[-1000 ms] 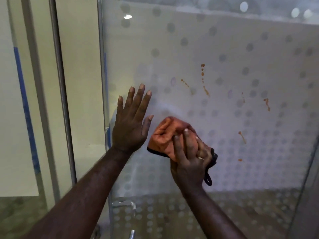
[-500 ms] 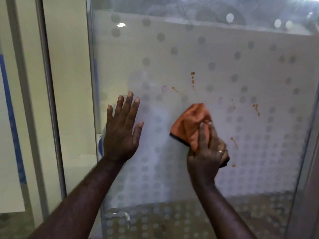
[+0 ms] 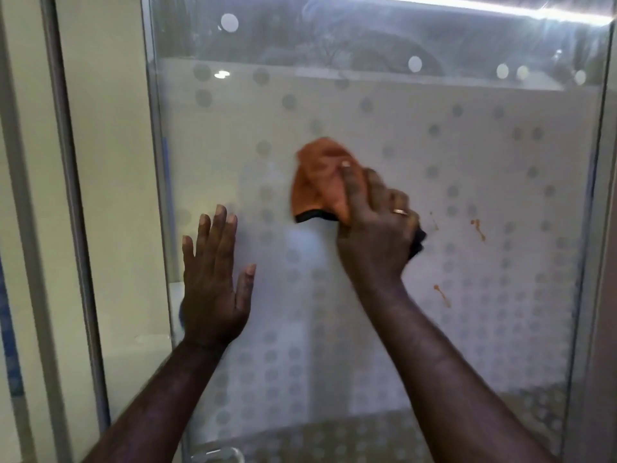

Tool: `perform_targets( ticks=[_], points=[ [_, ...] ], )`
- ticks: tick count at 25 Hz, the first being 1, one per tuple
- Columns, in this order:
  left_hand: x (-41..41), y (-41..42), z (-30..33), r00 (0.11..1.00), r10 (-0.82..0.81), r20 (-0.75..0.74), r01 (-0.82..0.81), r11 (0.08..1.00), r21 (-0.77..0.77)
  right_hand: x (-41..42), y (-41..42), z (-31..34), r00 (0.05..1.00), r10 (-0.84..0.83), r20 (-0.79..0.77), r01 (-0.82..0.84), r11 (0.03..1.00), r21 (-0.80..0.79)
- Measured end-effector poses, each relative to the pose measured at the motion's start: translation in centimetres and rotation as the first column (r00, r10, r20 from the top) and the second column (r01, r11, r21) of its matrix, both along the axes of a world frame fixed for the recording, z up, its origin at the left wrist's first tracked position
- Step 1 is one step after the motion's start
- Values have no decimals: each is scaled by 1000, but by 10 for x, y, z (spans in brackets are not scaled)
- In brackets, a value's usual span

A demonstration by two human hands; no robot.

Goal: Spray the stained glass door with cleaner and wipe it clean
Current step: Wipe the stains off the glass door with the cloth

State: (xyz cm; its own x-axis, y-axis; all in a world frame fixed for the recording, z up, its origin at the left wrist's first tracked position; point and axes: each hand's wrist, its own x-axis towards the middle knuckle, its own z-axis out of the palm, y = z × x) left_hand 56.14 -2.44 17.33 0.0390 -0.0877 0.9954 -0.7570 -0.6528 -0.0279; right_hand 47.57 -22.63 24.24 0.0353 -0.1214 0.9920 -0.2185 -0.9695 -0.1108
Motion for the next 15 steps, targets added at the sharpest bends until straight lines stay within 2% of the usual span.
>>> perform_targets(
  ticks=[2,3,4,6,8,9,11,13,15],
  points=[
    [-1,0,0,1000,6,10,-7,1000,14,-5,-17,-11,998,22,58,-35,972,232],
    [-2,1,0,1000,19,12,-20,1000,19,-4,-12,-23,996,30,89,-55,954,295],
    [-2,1,0,999,33,12,-34,999,22,-1,-1,-37,994,40,102,-68,955,289],
    [-3,0,1,999,46,10,-46,999,21,7,34,-62,996,73,60,-79,992,94],
    [-2,0,0,1000,21,9,-21,1000,3,14,64,-57,994,110,-5,-110,987,-118],
    [-1,1,0,1000,7,7,-7,1000,-5,18,71,-41,991,132,-7,-131,979,-156],
    [0,1,0,1000,-1,-2,1,1000,-2,18,71,6,988,153,-3,-152,978,-140],
    [-1,1,0,1000,7,-11,-7,1000,13,14,51,35,997,70,-8,-71,995,-72],
    [-3,1,0,1000,1,-21,0,1000,22,6,18,39,1000,14,15,-16,990,143]
  ],
)
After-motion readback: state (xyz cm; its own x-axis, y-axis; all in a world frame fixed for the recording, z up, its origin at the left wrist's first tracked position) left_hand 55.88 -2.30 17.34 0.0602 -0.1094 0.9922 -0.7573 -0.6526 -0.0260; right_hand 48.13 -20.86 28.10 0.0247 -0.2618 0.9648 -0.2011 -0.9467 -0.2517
